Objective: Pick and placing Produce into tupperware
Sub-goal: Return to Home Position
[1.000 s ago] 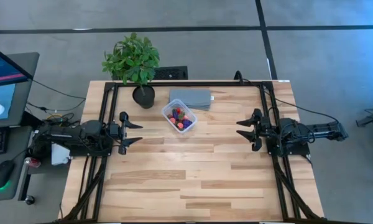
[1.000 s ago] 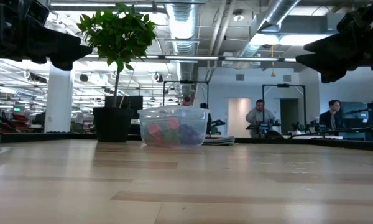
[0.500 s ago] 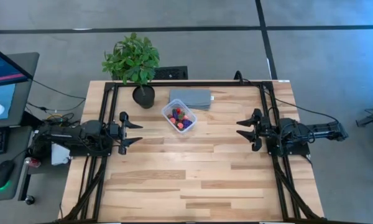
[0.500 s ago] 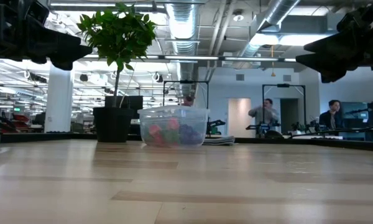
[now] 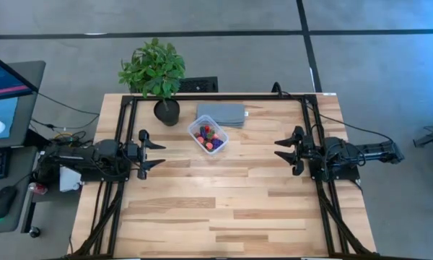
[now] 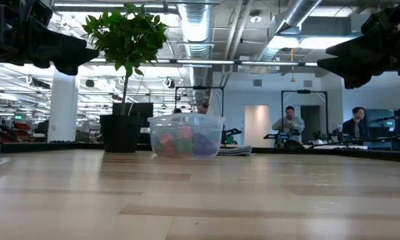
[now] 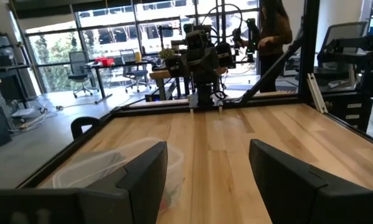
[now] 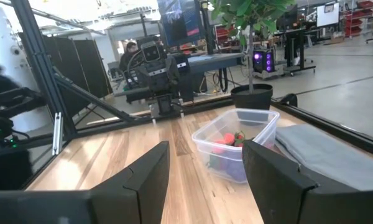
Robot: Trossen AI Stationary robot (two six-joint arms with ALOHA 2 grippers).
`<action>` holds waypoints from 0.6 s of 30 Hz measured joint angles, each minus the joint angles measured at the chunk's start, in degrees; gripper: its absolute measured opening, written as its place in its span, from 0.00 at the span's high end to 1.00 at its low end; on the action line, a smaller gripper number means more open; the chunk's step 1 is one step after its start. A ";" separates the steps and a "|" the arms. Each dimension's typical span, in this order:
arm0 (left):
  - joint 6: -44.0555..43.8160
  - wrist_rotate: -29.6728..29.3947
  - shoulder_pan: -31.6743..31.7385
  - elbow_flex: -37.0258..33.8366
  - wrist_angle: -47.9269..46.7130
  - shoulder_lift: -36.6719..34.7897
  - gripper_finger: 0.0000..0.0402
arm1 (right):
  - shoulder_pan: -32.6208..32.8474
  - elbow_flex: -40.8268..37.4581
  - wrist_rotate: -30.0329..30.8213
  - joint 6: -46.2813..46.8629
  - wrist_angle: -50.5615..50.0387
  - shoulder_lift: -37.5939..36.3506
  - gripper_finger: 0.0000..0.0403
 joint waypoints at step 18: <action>0.30 0.00 0.00 0.00 0.00 0.01 0.45 | 0.00 0.00 0.00 0.02 0.00 0.00 0.44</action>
